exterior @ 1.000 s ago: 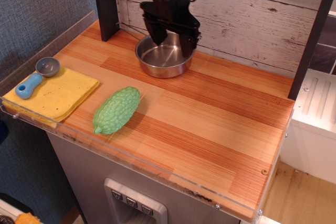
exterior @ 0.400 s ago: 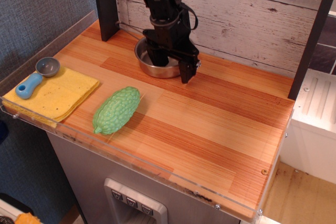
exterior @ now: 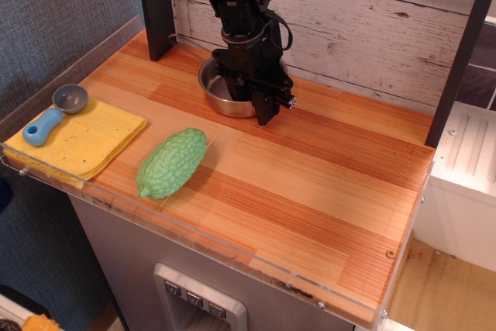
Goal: Move the pot towards the bottom corner of counter.
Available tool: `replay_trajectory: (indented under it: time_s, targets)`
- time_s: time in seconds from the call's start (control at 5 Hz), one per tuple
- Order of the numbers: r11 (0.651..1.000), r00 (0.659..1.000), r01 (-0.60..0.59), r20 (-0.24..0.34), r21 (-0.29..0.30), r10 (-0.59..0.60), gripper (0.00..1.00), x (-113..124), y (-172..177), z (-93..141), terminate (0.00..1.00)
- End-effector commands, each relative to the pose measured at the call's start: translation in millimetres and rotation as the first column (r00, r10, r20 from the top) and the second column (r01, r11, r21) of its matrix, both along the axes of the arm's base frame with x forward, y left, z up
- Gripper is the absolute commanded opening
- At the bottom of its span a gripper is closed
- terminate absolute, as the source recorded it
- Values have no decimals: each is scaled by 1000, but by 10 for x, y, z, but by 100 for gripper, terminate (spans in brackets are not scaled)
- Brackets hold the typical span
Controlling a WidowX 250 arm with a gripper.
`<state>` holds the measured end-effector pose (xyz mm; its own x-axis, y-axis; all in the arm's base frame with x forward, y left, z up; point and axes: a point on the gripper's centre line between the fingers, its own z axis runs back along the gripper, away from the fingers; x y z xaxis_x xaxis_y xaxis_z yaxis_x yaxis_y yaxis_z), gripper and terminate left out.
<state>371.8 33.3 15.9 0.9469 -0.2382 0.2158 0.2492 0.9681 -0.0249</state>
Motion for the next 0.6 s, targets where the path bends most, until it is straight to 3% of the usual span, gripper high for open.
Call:
replay_trajectory:
  time_s: [0.0,0.2,0.4]
  targets:
    - [979,977,203,66,5,-203,0,14,82,484,0]
    - [913,912,407,55,14,-407,0,-83,134,669,0]
    - [824,821,567,77,15,-566,0,-250,112,909,0]
